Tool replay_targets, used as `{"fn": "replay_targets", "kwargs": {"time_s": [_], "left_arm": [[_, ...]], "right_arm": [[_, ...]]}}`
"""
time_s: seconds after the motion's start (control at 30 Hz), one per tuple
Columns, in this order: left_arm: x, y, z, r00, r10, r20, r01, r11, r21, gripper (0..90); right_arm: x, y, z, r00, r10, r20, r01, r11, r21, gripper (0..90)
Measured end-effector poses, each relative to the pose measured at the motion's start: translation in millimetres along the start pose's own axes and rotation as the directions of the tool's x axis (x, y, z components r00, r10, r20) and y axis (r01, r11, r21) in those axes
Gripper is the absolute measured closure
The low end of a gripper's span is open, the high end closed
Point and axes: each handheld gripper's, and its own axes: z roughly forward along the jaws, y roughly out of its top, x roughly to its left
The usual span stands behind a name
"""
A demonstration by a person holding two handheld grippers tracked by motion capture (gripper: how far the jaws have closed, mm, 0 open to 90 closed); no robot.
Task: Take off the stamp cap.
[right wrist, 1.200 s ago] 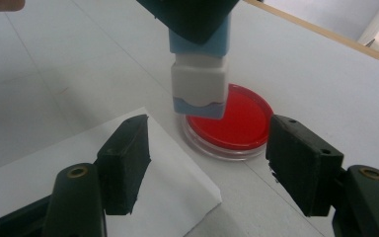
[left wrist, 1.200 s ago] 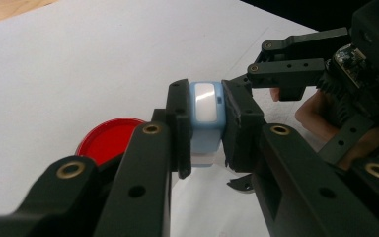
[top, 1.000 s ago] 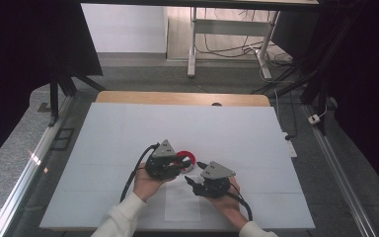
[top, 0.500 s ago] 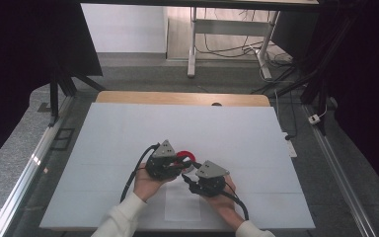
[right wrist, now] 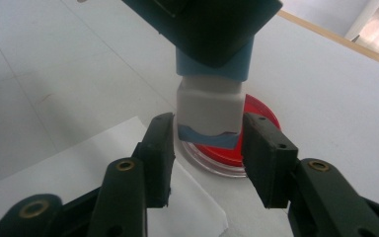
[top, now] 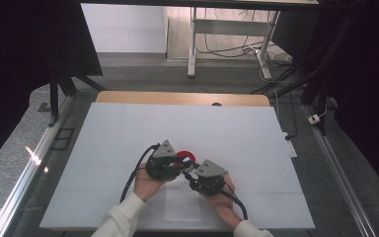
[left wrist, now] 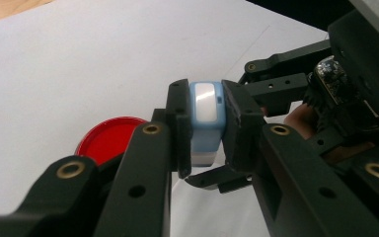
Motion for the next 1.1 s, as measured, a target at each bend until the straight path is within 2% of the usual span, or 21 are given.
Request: {"fn": "replay_targets", "kwargs": {"time_s": [0.33, 1.1], "left_arm": [[-0.3, -0.7, 1.6, 1.0000, 0.002, -0.006, -0.002, 1.0000, 0.007, 74.6], [2.8, -1.8, 2.2, 0.9999, -0.010, 0.008, 0.009, 0.9997, 0.023, 75.1]], "right_arm": [[2.3, 0.5, -0.9, 1.0000, 0.001, 0.004, -0.001, 1.000, -0.011, 63.2], [4.6, -0.8, -0.2, 0.9990, -0.028, 0.035, 0.028, 1.000, 0.004, 64.9]]}}
